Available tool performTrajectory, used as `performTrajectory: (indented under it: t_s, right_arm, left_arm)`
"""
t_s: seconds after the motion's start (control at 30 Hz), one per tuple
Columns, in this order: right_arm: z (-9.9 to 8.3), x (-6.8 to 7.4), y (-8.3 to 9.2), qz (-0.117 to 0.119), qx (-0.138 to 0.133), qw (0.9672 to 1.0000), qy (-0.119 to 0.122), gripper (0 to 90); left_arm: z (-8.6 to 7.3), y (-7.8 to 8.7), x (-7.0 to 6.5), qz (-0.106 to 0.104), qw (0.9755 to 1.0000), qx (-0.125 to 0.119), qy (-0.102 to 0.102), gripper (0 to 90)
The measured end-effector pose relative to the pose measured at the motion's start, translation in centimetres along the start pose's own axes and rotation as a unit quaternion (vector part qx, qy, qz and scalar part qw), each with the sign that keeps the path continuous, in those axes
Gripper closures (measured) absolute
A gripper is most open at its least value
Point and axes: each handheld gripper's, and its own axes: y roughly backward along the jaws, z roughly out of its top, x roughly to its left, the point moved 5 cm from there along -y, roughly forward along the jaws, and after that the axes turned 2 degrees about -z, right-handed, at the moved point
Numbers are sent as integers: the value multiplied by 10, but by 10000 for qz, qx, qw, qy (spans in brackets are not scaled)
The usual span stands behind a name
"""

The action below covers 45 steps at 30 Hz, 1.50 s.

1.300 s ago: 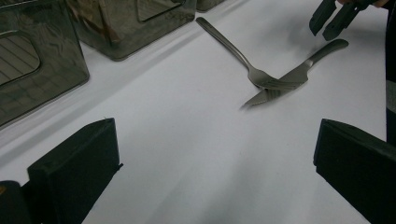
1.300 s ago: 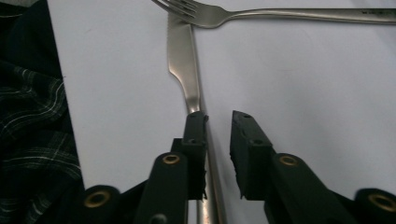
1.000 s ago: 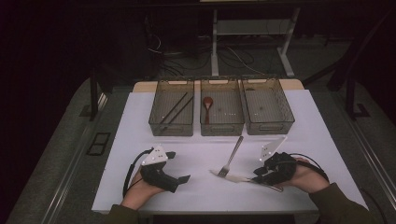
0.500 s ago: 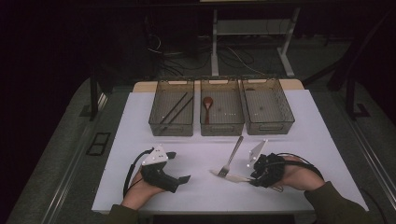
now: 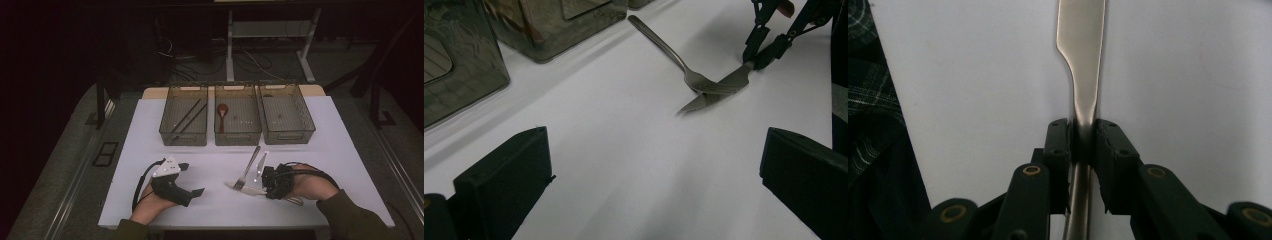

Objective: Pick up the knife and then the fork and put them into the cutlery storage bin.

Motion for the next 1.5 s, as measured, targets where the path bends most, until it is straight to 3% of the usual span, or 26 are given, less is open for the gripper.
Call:
performTrajectory:
  t_s: [0.2, 0.47, 0.73, 0.93, 1.1, 1.33, 1.5]
  right_arm:
    - [3, 0, -1, -71, 149, 9998, 69, 786]
    - [3, 3, 0, -136, 125, 9996, 226, 790]
    - [5, 11, 3, 85, -176, 9989, 430, 790]
    - [6, 14, 10, 218, -562, 9970, 495, 790]
    - [7, 13, 18, 293, -981, 9940, 379, 790]
    - [1, 2, 31, 240, -1596, 9869, 81, 789]
    - [-8, -10, 36, 218, -1910, 9809, -283, 789]
  left_arm:
    - [0, 0, 0, -2, 10000, 27, -13, 0]
    - [0, 0, 0, -10, 10000, 18, -9, 0]
    - [0, 0, 0, -2, 10000, 15, -9, 0]
    - [0, 0, 0, 2, 10000, -2, -17, 0]
    - [0, 1, 1, 6, 10000, -10, -14, 0]
    - [0, 1, 1, -1, 10000, 0, -22, 0]
    - [0, 2, 2, 21, 10000, -26, -47, 0]
